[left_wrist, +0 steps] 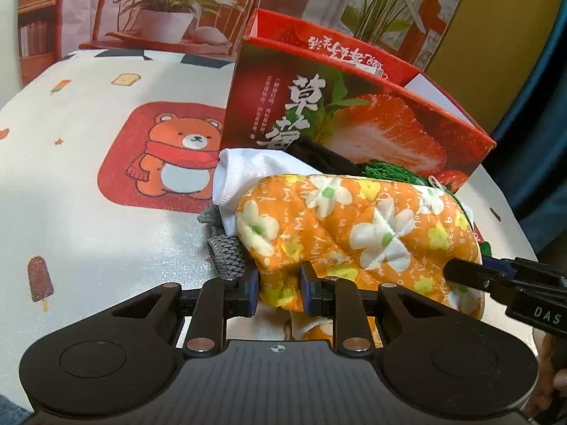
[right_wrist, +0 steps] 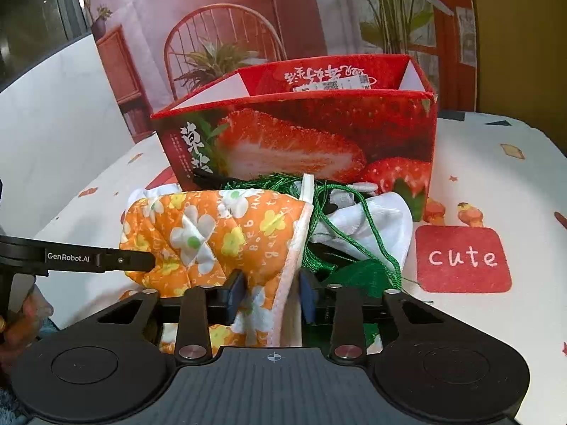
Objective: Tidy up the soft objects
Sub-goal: 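Lift the orange floral cloth with both tools over the box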
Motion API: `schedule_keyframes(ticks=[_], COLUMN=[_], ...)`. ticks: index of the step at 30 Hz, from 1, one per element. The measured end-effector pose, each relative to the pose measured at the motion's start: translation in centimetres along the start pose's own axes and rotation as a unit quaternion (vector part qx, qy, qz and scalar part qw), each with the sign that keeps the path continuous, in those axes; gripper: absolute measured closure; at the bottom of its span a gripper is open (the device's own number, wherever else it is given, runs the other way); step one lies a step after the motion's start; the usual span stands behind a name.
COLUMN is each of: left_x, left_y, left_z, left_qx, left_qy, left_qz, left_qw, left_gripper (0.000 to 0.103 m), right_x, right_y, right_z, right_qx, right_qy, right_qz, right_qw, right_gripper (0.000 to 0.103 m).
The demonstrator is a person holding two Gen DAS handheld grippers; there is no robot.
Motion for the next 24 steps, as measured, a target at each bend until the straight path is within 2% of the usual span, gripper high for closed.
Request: schedule_keyframes(ticks=[3, 7, 14, 18, 24], left_x=[-1.2, -3.8, -9.0, -12.7, -16.8], left_y=[1.4, 3.7, 6.2, 5.9, 2.8], left_z=[-0.8, -2.0, -4.1, -5.0, -5.5], left_qx=[0.004, 0.01, 0.018, 0.027, 0.026], left_qy=[-0.016, -0.038, -0.078, -0.075, -0.059], left_qz=[-0.027, -0.083, -0.166, -0.197, -0.211], left_qw=[0.9995, 0.9958, 0.9828, 0.9771, 0.9753], left_gripper=[0.081, 0.082, 0.083, 0.083, 0.084], right_x=[-1.1, -3.5, -7.8, -11.1, -15.2], right_y=[0.8, 2.1, 2.8, 2.3, -0.1], right_z=[0.8, 2.1, 2.7, 3.0, 2.8], right_qx=[-0.008, -0.016, -0.028, -0.031, -0.022], right_qy=[0.018, 0.054, 0.084, 0.101, 0.137], right_qz=[-0.018, -0.059, -0.102, -0.128, -0.157], right_qw=[1.0, 0.997, 0.991, 0.986, 0.978], right_gripper=[0.083, 0.084, 0.084, 0.084, 0.085])
Point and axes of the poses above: each gripper's, at about its wrist camera, not at the fingertips, and y roughly against the way its jaws point, z to its left, x to its underside, the point moved 10 cm from there along -y, roughly the way its jaws point, and after that the axes turned 15 degrees about -z, right-handed, at the moved point
